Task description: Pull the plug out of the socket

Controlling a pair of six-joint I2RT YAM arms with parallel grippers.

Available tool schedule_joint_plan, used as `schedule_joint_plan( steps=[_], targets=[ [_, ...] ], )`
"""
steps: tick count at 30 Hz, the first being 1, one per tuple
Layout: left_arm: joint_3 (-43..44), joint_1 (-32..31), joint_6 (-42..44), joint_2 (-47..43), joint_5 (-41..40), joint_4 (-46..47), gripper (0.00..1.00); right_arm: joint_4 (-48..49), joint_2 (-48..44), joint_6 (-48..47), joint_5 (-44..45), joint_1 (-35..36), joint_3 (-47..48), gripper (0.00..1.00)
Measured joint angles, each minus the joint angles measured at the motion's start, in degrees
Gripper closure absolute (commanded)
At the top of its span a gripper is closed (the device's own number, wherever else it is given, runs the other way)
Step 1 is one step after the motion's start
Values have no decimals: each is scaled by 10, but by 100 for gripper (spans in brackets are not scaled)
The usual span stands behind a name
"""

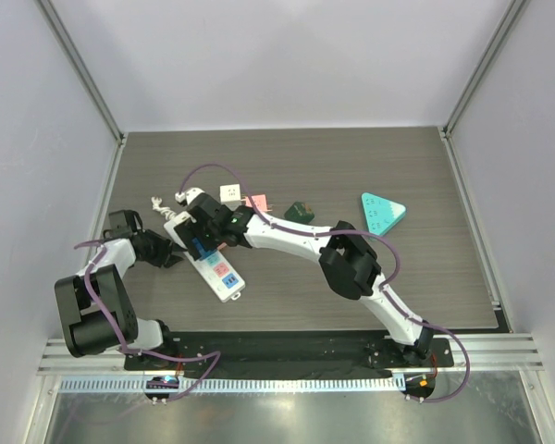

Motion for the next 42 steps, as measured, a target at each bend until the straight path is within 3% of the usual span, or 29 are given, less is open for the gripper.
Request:
schedule_joint_plan(
  steps=[12, 17, 18, 19, 24, 25, 27, 42],
  targets=[
    [-7, 2, -1, -2, 5, 10, 69, -13, 44, -2, 20, 4, 57, 16],
    [-9, 2, -2, -3, 5, 12, 69, -23, 51, -2, 25, 7, 64, 25],
    [-9, 2, -2, -3, 5, 12, 69, -25, 52, -2, 27, 7, 66, 30],
    [-9, 2, -2, -3, 5, 12, 69, -29, 53, 0, 30, 7, 68, 42],
    [-16, 2, -4, -7, 9, 19, 69, -42, 59, 0, 38, 7, 82, 68],
    [-17, 2, -4, -8, 9, 21, 69, -44, 60, 0, 38, 7, 84, 82],
    [-21, 2, -4, -11, 8, 25, 69, -50, 62, 2, 37, 7, 90, 99],
    [-27, 0, -9, -20, 4, 36, 69, -11, 44, 44, -10, -10, 51, 99]
  ],
)
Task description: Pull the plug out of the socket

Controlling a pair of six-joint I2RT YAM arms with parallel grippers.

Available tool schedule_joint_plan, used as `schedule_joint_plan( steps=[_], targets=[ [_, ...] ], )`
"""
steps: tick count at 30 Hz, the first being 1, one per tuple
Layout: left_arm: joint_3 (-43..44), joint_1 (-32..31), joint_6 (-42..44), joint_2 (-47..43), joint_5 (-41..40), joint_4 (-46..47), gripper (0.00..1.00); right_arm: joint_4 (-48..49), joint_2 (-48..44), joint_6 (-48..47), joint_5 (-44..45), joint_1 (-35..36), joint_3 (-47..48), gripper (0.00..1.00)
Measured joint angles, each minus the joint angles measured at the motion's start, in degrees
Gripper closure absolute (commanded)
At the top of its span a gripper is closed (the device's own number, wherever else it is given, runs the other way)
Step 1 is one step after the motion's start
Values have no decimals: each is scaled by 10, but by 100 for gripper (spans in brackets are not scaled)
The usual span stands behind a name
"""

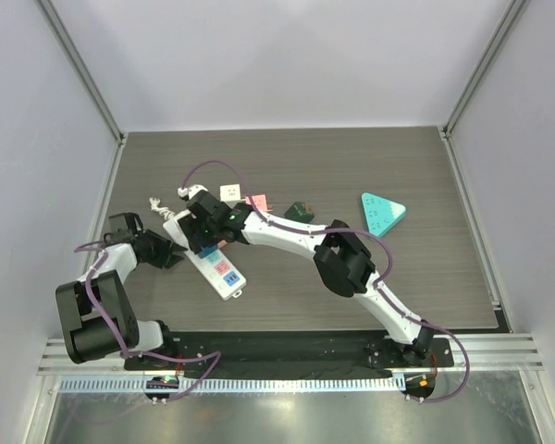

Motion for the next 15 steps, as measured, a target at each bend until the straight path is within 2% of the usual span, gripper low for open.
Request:
schedule_joint_plan(
  steps=[10, 15],
  targets=[
    [0, -5, 0, -2, -12, -3, 69, -3, 0, -15, 94, 31, 0, 99],
    [0, -6, 0, -2, -14, -3, 69, 28, -15, 2, 55, 19, -33, 99]
  ],
)
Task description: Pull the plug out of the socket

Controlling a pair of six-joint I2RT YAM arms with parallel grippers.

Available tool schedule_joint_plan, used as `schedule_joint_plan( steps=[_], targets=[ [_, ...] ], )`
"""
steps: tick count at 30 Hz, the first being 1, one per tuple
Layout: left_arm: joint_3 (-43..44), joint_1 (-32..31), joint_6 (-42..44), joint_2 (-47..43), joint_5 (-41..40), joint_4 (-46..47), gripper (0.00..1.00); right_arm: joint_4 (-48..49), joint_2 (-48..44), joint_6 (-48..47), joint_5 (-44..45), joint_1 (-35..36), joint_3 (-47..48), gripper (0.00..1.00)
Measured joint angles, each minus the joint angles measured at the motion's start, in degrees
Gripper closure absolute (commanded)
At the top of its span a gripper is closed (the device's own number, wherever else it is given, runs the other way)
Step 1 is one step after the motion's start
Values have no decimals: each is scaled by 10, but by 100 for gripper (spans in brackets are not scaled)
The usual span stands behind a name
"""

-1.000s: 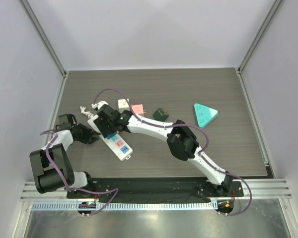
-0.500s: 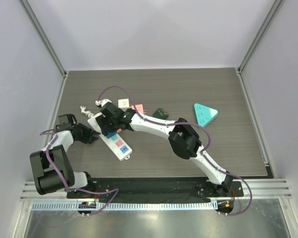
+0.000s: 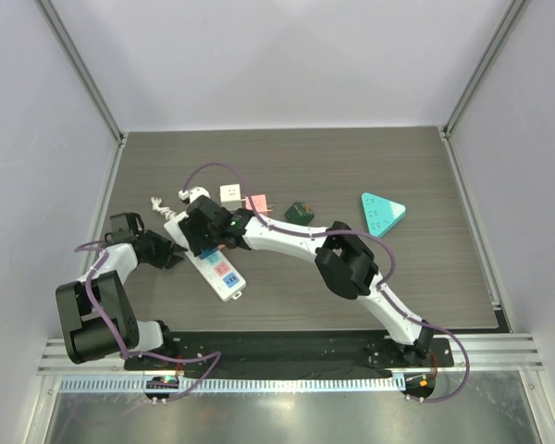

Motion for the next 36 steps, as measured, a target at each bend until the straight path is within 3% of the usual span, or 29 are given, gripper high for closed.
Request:
schedule_joint_plan(
  steps=[13, 24, 36],
  targets=[
    [1, -3, 1, -5, 5, -7, 69, 48, -28, 26, -38, -14, -57, 99],
    [1, -7, 4, -5, 18, -42, 69, -20, -28, -58, 115, 50, -25, 99],
    [7, -14, 4, -16, -2, -42, 69, 19, -38, 25, -41, -10, -56, 99]
  ],
)
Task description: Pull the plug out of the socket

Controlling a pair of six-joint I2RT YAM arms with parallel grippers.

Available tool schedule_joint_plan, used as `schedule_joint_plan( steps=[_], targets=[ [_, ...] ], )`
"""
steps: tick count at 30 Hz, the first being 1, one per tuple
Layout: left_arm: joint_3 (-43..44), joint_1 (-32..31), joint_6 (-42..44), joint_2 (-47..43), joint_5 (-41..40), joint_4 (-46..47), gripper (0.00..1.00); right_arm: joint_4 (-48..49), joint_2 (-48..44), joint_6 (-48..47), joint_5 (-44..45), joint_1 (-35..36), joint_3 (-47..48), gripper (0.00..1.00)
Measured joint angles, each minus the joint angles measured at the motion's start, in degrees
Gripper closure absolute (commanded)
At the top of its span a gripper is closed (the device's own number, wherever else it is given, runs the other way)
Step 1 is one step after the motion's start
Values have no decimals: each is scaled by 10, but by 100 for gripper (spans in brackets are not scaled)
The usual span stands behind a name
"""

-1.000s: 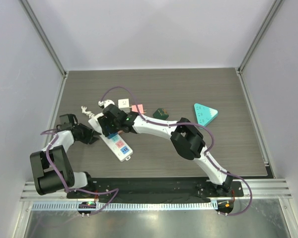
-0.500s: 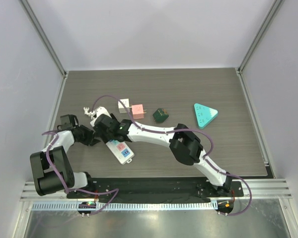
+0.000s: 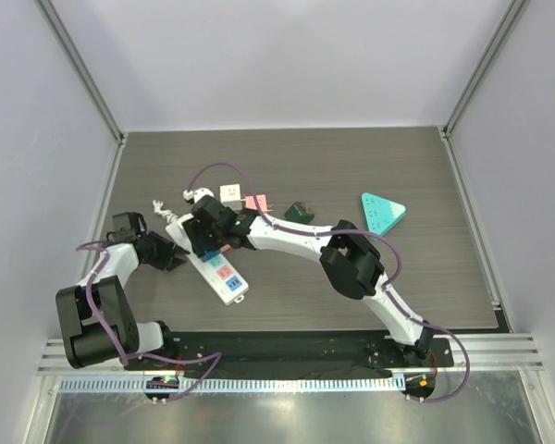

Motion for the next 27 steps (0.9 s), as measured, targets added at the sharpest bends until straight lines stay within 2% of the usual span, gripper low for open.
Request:
schedule_joint_plan(
  steps=[8, 12, 22, 27],
  targets=[
    [0, -5, 1, -2, -6, -23, 69, -39, 2, -98, 134, 59, 25, 99],
    [0, -7, 1, -3, -1, -33, 69, -55, 3, -124, 162, 73, 35, 99],
    [0, -11, 1, -6, -10, -31, 69, -49, 2, -53, 50, 27, 32, 99],
    [4, -11, 5, -13, -22, -44, 69, -46, 2, -56, 34, 25, 31, 99]
  ],
)
